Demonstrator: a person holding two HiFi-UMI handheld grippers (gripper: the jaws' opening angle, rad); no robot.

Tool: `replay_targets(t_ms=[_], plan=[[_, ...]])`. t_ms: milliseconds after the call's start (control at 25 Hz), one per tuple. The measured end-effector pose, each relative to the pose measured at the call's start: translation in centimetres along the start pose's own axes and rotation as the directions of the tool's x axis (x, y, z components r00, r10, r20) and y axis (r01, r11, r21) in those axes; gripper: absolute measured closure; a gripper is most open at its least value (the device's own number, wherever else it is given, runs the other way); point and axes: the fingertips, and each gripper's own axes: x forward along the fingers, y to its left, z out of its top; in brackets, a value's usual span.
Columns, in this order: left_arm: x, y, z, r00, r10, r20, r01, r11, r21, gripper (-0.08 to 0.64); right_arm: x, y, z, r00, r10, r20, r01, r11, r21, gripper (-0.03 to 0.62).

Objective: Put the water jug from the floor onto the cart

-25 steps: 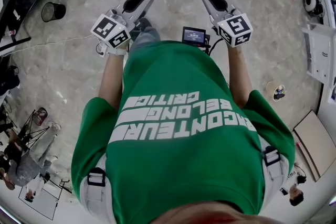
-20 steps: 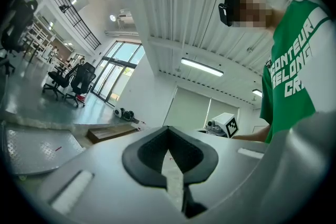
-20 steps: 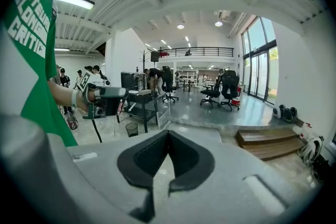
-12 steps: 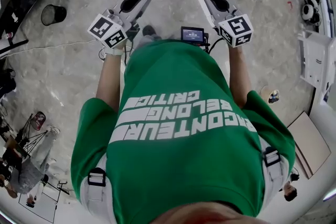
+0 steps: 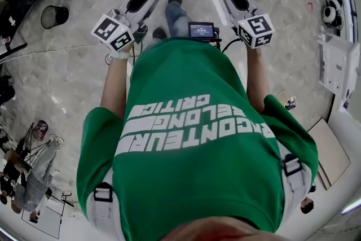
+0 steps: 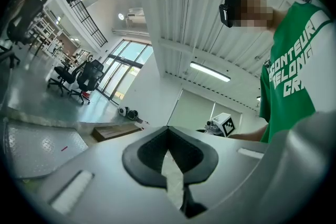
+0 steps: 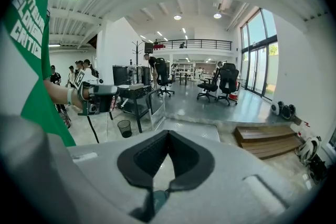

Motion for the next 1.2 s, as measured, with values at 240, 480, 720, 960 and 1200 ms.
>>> replay_targets(t_ms=[240,480,720,960,1200], plan=[[1.8,4.8,2.0,1.0,0.018,-0.024,-0.018,1.0,0.007,0.545,5.3,-2.9,2.7,0.999,0.029,0.038,-0.03,0.999,0.03,0.6],[5.1,9.9,3.9,0.999,0.031,-0.037,-0.03,0.999,0.022,0.545,9.7,-7.8,5.2,0.998,0.027,0.058,-0.03,0.999,0.045,0.6],[8.9,14.7,6.1,0.998,0.048,-0.029,-0.048,0.999,0.023,0.545,13.6,-12.5,7.8,0.997,0.046,0.055,-0.049,0.998,0.041,0.6],[12.4,18.4,7.5,0.997,0.075,-0.024,-0.075,0.997,0.001,0.545,16.7,-17.0,9.1,0.997,0.057,0.044,-0.06,0.997,0.052,0.6],[15.3,21.0,7.8,0.994,0.102,-0.025,-0.102,0.995,-0.01,0.544,18.9,-20.2,9.7,0.995,0.087,0.042,-0.089,0.995,0.051,0.6]])
